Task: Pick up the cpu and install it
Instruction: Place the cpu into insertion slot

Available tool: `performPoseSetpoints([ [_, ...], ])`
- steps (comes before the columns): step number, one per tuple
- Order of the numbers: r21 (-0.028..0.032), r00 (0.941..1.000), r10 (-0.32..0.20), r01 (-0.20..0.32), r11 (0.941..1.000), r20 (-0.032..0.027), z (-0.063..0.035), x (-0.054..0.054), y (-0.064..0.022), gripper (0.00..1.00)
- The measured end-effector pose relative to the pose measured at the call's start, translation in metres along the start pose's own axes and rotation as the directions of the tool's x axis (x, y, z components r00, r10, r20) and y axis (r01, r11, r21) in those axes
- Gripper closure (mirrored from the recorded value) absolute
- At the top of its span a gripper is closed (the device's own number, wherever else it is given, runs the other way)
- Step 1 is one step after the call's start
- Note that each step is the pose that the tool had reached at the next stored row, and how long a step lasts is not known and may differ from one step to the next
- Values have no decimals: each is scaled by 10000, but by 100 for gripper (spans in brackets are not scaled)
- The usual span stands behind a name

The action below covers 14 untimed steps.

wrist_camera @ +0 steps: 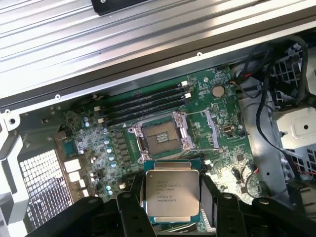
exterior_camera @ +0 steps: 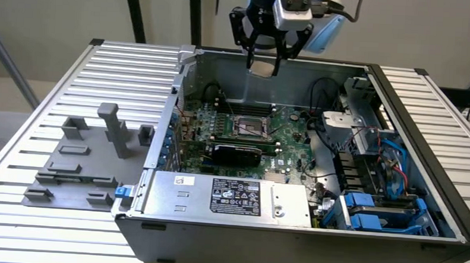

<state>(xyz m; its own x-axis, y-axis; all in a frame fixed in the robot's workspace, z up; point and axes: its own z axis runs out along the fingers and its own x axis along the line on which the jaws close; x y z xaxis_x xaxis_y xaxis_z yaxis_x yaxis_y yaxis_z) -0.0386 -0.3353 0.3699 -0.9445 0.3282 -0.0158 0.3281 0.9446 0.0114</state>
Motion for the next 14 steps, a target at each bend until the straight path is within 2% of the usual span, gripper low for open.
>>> performPoseSetpoints([
  [3,10,9985,556,-556,9985,7,5,0,0,45],
  [7,20,9919,1272,-1272,9919,16,12,0,0,45],
  [11,30,9798,1998,-1998,9798,26,20,0,0,45],
  [14,37,9676,2523,-2523,9676,34,25,1,-1,45],
])
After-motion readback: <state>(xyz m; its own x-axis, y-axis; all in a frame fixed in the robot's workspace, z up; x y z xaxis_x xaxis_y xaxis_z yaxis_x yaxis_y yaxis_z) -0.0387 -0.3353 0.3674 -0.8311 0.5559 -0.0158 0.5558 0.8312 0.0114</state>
